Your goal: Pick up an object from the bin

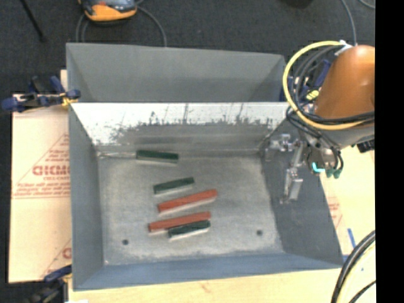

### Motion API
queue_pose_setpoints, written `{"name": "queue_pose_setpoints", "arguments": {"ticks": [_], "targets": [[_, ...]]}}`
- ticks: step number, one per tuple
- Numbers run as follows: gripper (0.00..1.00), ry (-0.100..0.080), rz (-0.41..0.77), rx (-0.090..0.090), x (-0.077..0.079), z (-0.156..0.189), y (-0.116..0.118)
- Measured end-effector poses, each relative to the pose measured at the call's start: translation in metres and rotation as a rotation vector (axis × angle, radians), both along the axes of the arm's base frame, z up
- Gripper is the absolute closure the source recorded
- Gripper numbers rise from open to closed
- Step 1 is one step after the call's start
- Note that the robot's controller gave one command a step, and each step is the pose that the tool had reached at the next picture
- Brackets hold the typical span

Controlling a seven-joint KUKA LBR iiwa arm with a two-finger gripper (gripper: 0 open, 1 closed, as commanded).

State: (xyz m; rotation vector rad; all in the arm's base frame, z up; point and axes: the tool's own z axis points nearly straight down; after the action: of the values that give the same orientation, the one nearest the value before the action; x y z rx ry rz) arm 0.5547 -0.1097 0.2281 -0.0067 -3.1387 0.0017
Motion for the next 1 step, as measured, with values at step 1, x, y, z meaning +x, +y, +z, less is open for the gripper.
{"name": "queue_pose_setpoints", "arguments": {"ticks": [1], "targets": [[0.0,-0.007,0.003,-0.001,0.0016,0.004,0.0003]]}}
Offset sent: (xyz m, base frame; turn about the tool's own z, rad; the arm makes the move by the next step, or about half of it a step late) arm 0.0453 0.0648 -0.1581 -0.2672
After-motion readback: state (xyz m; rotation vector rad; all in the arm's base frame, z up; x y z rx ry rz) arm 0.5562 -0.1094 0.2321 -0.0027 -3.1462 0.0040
